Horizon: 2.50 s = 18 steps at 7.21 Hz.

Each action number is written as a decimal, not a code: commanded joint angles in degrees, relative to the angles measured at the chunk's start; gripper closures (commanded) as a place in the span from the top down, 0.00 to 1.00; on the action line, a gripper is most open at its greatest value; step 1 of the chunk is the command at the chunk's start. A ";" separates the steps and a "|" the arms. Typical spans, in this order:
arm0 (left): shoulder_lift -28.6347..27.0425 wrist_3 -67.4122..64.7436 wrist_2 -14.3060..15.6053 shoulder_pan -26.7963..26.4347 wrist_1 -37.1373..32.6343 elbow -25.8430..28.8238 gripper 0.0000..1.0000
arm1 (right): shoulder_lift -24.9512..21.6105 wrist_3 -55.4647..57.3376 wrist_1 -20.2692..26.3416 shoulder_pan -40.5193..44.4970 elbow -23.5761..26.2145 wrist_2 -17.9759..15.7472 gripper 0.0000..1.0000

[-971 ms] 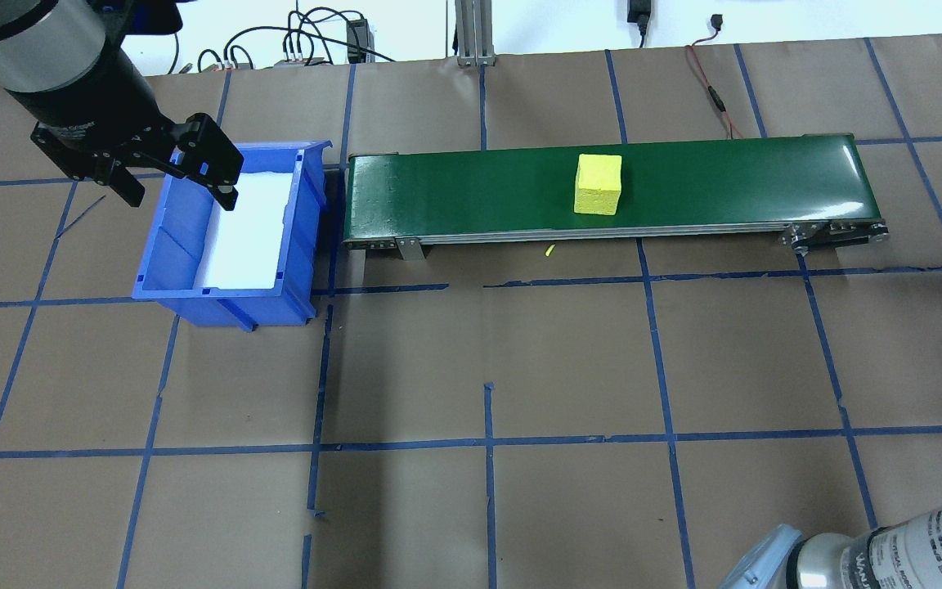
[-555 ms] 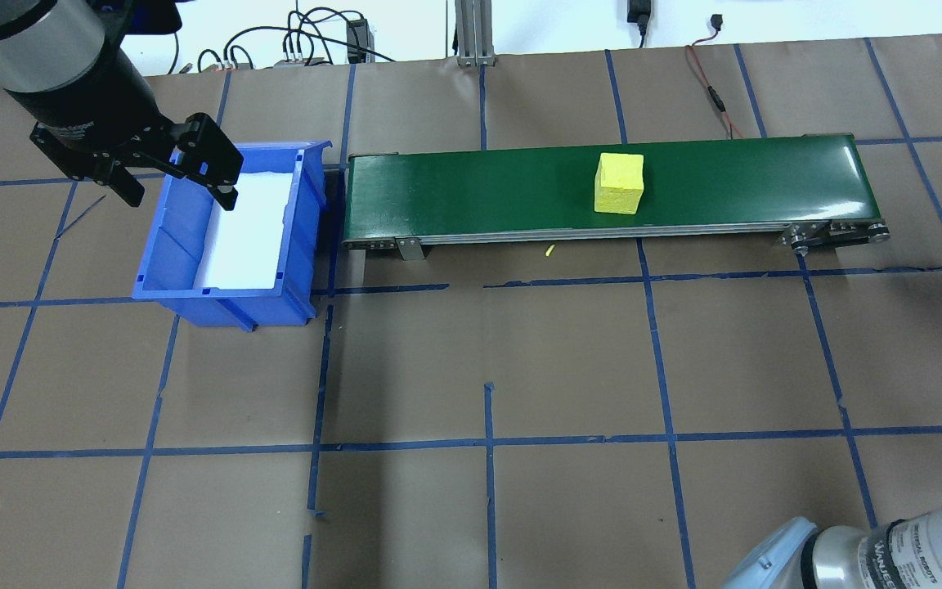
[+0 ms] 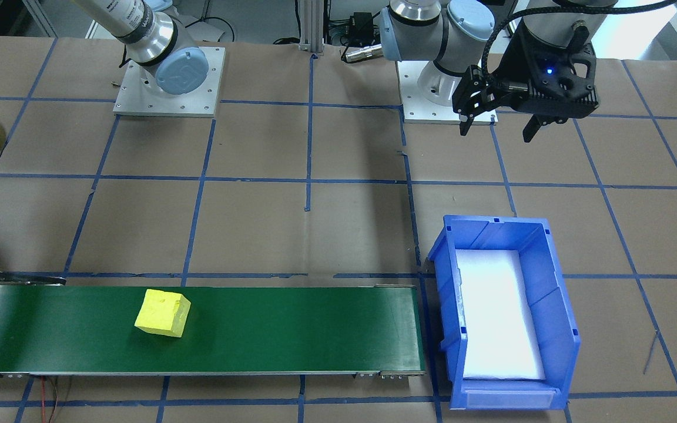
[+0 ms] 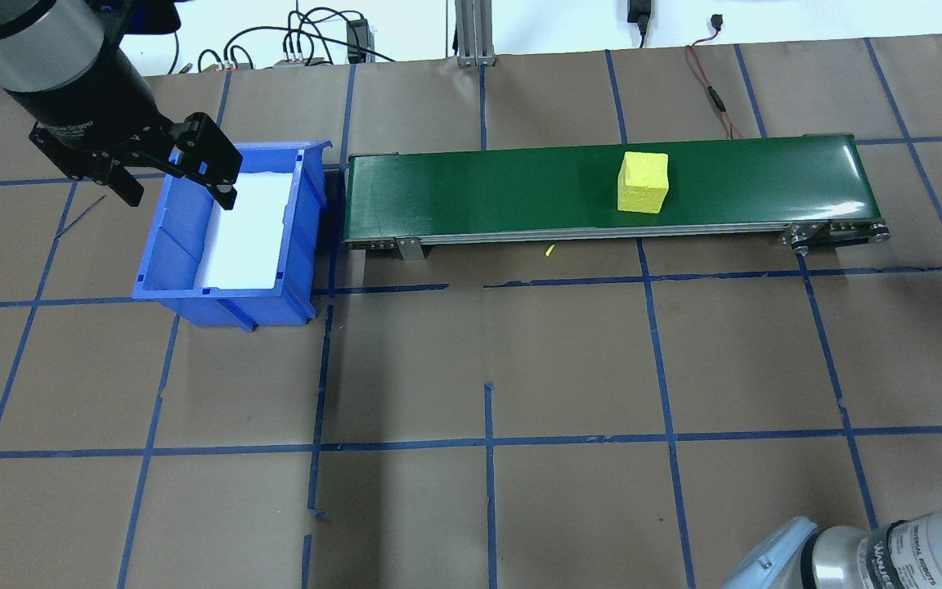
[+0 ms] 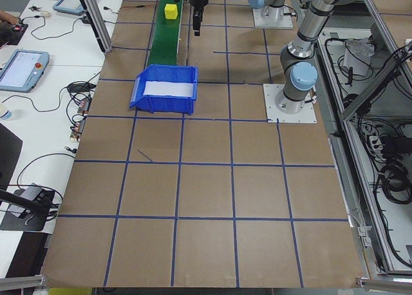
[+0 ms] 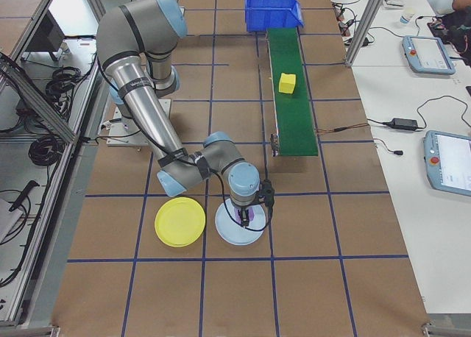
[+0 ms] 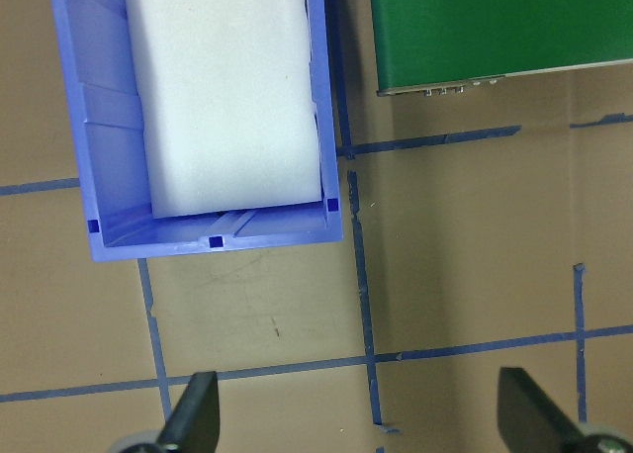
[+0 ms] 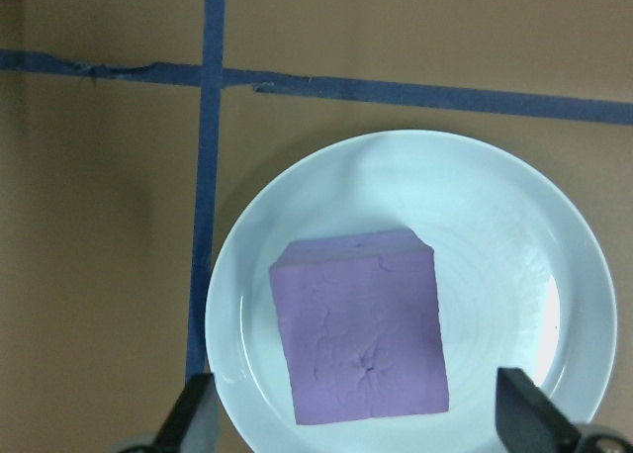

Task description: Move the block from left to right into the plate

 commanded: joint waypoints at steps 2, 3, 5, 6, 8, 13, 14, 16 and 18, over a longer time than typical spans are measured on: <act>-0.01 0.00 0.00 0.06 0.00 0.00 1.00 | -2.30 -0.01 -2.17 1.47 -0.44 6.70 1.00; -0.01 0.09 0.00 0.15 0.00 0.00 1.00 | -2.65 0.95 -2.17 4.87 -0.44 7.59 1.00; 0.00 0.00 0.00 0.15 0.00 0.09 1.00 | -8.08 8.13 -1.56 14.28 -0.18 6.20 1.00; -0.01 0.00 0.00 0.15 0.00 0.09 1.00 | -7.93 15.21 -1.55 17.88 0.09 6.19 1.00; 0.08 0.09 0.00 0.15 0.00 0.09 1.00 | -7.93 28.20 0.80 26.83 0.09 6.10 1.00; 0.08 0.09 0.00 0.15 0.00 0.09 1.00 | -5.04 48.24 2.58 34.44 0.36 18.81 1.00; 0.08 0.09 0.00 0.15 0.00 0.09 1.00 | -3.55 48.24 1.79 34.44 0.09 19.63 1.00; 0.08 0.09 0.00 0.15 0.00 0.09 1.00 | -2.48 48.16 -1.28 34.35 0.35 19.55 0.98; 0.08 0.09 0.00 0.15 0.00 0.09 1.00 | -1.44 48.07 -1.55 34.35 0.62 18.77 0.95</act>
